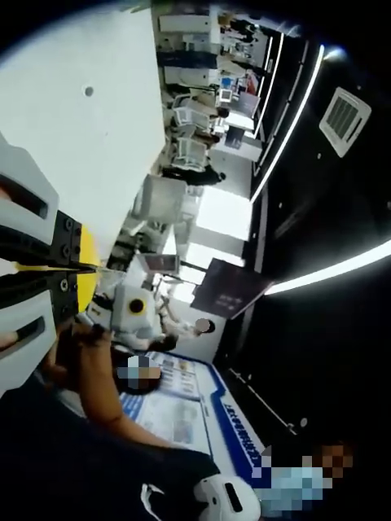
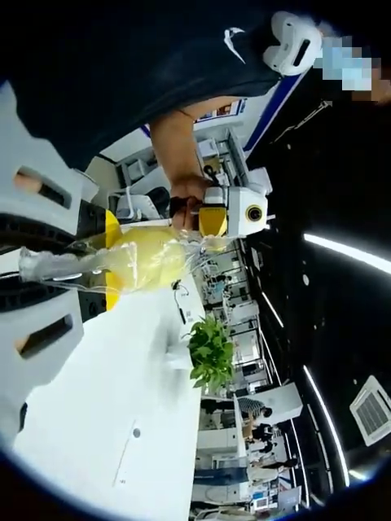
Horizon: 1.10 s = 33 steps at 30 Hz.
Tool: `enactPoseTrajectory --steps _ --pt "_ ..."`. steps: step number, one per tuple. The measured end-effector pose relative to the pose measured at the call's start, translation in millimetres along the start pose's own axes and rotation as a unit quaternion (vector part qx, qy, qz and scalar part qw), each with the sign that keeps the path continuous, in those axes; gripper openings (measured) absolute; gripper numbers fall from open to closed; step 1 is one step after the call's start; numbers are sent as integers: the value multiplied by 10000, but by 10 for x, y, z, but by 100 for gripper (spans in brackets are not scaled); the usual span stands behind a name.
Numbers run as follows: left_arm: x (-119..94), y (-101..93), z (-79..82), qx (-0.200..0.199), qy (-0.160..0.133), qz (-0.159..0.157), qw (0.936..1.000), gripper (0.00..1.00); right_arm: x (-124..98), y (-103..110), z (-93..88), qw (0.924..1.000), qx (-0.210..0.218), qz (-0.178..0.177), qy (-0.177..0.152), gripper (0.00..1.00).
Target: Compare the silicone blocks by pressing each to a similar depth, holding the contact briefly, and releasing to observe deformation and rebound differences across the visible hardness samples.
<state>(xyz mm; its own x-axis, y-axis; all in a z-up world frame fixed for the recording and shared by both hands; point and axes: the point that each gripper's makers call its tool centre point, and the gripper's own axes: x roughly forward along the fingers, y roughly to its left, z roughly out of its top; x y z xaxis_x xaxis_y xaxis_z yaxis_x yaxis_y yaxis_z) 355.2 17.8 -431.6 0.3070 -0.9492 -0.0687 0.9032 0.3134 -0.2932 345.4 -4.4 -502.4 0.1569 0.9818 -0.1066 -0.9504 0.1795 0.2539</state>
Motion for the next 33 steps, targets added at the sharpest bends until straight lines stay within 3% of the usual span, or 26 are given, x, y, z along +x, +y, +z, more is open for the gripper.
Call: enactPoseTrajectory --steps 5,7,9,16,19,22,26,30,33 --pt "2 -41 81 -29 -189 -13 9998 0 -8 35 64 9997 -68 10 -251 3" --pt "14 -51 121 -22 -260 49 9996 0 -3 -32 129 9983 -272 -244 -450 5" --pt "28 -53 157 -38 -300 62 9995 0 -10 -36 151 9987 -45 -203 -471 7" --pt "50 -71 196 -139 -298 -47 9994 0 -9 -25 142 9986 -33 -244 -477 15" --pt "71 -61 163 -179 -263 -59 9995 0 -19 -73 131 9982 -33 -375 -458 26" --pt "118 -37 57 -284 -199 -58 9994 0 -28 -83 103 9981 12 -405 -462 30" --pt "141 -17 -46 -393 -151 -28 9991 0 -40 -158 46 9964 -42 -715 -456 55" --pt "153 -8 -79 -451 -117 -23 9989 0 -116 -321 1 9915 100 -1159 -589 95" --pt "158 -7 -91 -510 -110 -30 9986 0 -225 -340 0 9890 -5 -1331 -640 96"
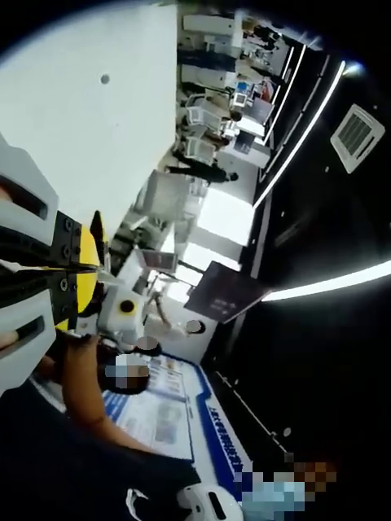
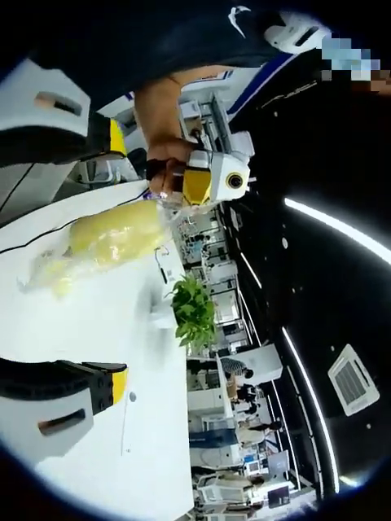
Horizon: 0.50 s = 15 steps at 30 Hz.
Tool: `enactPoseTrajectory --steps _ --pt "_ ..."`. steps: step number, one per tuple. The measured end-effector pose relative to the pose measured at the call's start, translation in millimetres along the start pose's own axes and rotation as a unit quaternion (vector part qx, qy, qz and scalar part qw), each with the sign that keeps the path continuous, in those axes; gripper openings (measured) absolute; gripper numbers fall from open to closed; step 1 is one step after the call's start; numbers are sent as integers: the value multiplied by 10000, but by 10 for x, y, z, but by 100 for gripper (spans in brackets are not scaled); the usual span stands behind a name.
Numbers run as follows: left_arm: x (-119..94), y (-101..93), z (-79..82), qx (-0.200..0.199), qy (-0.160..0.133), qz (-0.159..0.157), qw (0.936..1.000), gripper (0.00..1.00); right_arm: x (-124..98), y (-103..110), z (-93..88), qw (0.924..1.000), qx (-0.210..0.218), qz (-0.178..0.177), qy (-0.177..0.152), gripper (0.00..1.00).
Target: Compare the silicone blocks by pressing each to a similar depth, holding the contact briefly, and releasing to observe deformation and rebound differences across the visible hardness samples.
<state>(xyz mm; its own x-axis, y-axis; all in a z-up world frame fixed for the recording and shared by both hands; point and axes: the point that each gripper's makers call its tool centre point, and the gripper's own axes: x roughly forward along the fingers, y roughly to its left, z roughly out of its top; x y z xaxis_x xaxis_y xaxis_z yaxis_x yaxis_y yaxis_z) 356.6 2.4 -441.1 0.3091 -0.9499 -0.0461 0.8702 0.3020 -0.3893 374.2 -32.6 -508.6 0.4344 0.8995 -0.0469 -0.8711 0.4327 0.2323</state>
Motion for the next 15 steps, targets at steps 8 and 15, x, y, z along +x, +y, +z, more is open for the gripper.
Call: enactPoseTrajectory --steps 8,15 --pt "74 109 -97 -213 26 90 9997 0 -188 -160 -98 9991 -80 -395 102 96" --pt "167 186 -253 -542 -4 136 9984 0 -338 -248 -264 9978 -34 -650 91 96"
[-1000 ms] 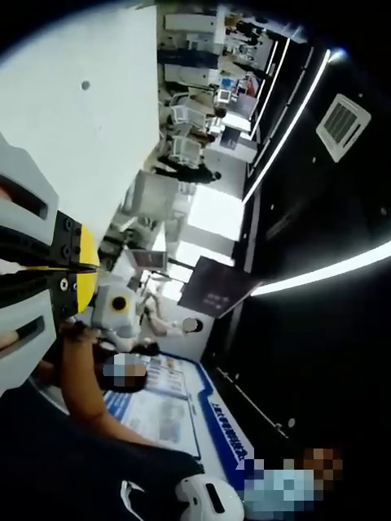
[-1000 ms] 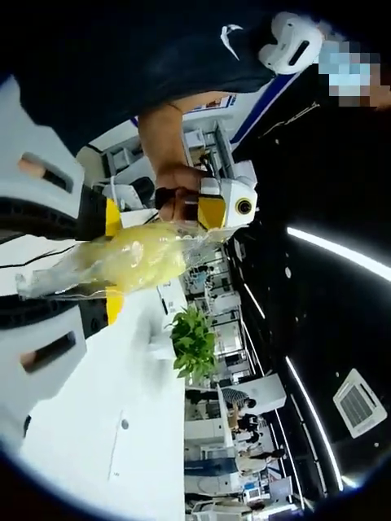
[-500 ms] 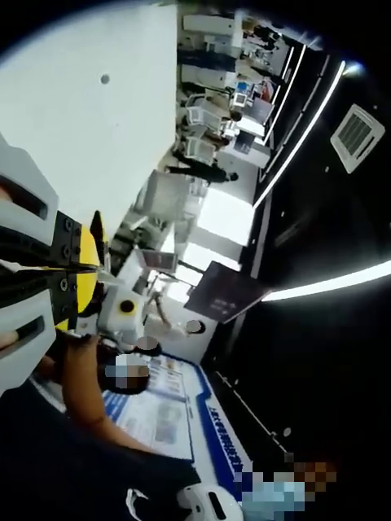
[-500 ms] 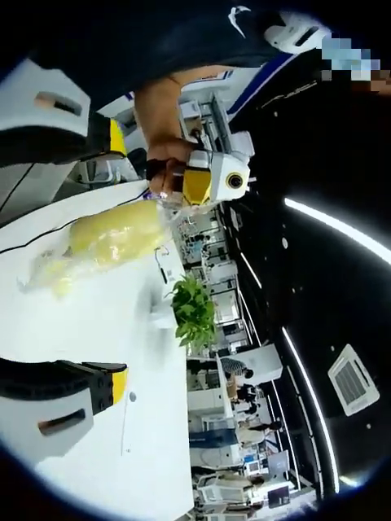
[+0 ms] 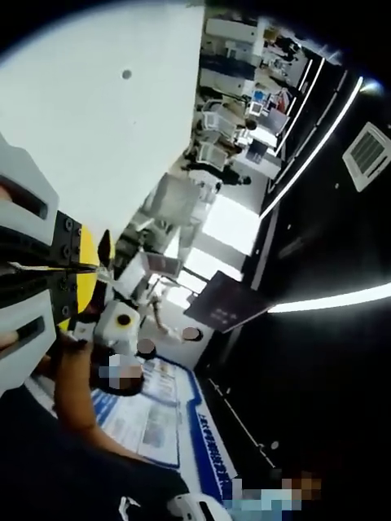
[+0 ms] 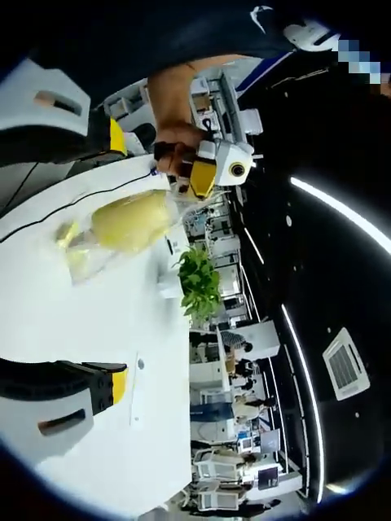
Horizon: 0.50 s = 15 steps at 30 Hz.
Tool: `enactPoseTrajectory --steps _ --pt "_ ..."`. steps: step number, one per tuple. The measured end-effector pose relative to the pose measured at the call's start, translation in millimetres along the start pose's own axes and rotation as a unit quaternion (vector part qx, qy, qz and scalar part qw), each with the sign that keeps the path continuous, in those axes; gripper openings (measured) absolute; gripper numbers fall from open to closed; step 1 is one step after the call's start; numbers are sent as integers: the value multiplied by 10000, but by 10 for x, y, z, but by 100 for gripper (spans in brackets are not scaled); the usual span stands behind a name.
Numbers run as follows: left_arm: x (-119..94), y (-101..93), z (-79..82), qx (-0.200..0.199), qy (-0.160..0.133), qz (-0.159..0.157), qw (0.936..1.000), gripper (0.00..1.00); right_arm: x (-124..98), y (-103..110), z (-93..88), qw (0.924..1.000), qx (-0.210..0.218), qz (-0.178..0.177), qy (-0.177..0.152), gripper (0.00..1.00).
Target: Compare the silicone blocks by pressing each to a similar depth, holding the contact briefly, and releasing to observe deformation and rebound differences across the visible hardness samples.
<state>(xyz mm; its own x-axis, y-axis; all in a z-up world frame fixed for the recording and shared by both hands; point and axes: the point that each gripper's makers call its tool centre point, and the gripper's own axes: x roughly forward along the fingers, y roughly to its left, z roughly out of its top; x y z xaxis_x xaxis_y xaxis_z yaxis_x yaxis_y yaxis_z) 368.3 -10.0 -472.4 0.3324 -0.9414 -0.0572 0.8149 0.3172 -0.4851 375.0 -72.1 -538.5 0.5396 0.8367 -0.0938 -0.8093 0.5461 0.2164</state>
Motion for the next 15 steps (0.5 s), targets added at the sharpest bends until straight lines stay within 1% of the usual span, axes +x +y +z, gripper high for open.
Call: enactPoseTrajectory --steps 6,8,9,13,15 --pt "85 87 -142 -204 -18 89 9998 0 -73 -53 -119 9996 155 -204 -86 96" --pt "111 136 -188 -273 -9 138 9995 0 -103 -84 -169 9992 284 -287 -78 96" --pt "120 152 -208 -308 -4 142 9994 0 -129 -94 -183 9988 354 -316 -138 96" --pt "183 253 -325 -488 23 201 9986 0 -224 -141 -302 9983 283 -508 -91 96" --pt "225 297 -394 -543 62 212 9983 0 -280 -160 -363 9978 320 -575 -46 96"
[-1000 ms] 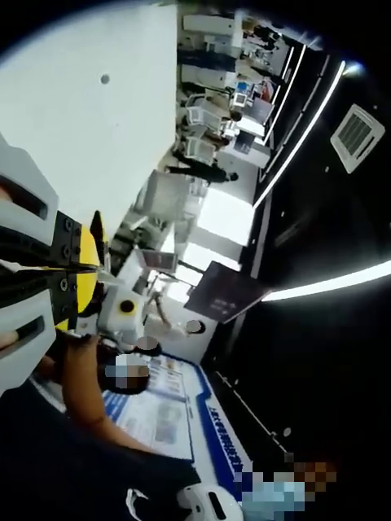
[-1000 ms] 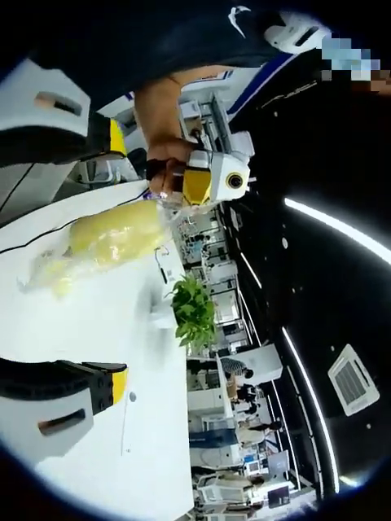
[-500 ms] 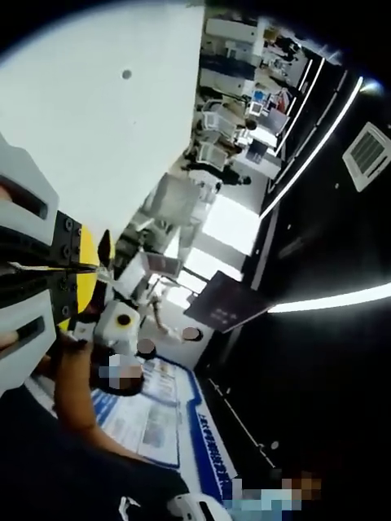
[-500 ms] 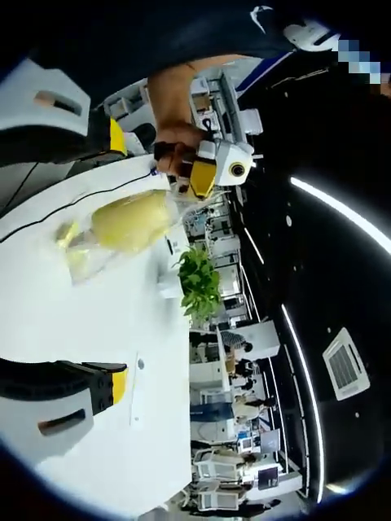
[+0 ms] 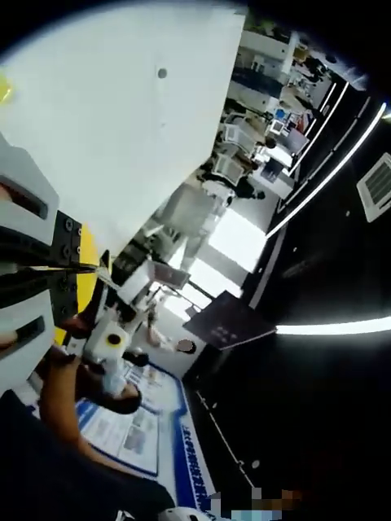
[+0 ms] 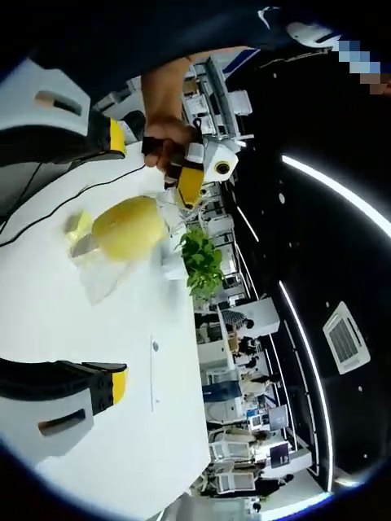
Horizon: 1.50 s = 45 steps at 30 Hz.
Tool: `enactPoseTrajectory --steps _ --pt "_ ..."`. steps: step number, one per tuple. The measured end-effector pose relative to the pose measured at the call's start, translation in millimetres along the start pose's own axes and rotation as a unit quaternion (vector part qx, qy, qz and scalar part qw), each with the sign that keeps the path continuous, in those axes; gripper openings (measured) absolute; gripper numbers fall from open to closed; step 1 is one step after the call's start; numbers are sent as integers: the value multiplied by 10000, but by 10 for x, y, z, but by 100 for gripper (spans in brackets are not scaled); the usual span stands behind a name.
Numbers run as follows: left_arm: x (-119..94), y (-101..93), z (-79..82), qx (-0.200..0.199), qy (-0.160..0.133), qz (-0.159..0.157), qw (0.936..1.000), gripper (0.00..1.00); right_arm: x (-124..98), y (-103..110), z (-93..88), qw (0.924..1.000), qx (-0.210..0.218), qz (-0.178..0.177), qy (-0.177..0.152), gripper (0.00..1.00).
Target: Compare the silicone blocks by pressing each to a similar depth, holding the contact briefly, and releasing to observe deformation and rebound differences across the visible hardness samples.
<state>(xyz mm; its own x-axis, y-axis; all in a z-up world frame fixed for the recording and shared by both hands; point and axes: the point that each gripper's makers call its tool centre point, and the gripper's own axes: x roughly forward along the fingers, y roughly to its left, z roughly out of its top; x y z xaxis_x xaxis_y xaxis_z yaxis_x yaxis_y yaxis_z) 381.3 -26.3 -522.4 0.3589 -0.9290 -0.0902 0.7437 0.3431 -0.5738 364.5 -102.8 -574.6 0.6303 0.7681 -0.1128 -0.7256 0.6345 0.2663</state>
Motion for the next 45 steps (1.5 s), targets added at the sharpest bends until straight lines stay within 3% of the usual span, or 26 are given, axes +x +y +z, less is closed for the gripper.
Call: enactPoseTrajectory --steps 9,17,21,29,37,39,45 --pt "195 257 -392 -577 222 18 9981 0 -136 -67 -105 9997 92 -166 156 96" --pt "277 607 -861 -1150 587 313 9911 0 -180 -92 -85 9995 233 -187 72 96" --pt "298 756 -999 -1276 702 501 9881 0 -182 -88 -139 9994 251 -184 123 96" --pt "268 1145 -991 -1571 533 889 9821 0 -192 -55 -165 9994 261 -170 166 96" --pt "214 1611 -1001 -1283 574 1632 9765 0 -246 -126 -161 9992 220 -286 175 96" --pt "218 1665 -1022 -1323 575 1674 9753 0 -252 -133 -184 9990 217 -311 217 96" --pt "226 1900 -1157 -1416 672 2125 9645 0 -297 -156 -234 9987 276 -365 241 96"
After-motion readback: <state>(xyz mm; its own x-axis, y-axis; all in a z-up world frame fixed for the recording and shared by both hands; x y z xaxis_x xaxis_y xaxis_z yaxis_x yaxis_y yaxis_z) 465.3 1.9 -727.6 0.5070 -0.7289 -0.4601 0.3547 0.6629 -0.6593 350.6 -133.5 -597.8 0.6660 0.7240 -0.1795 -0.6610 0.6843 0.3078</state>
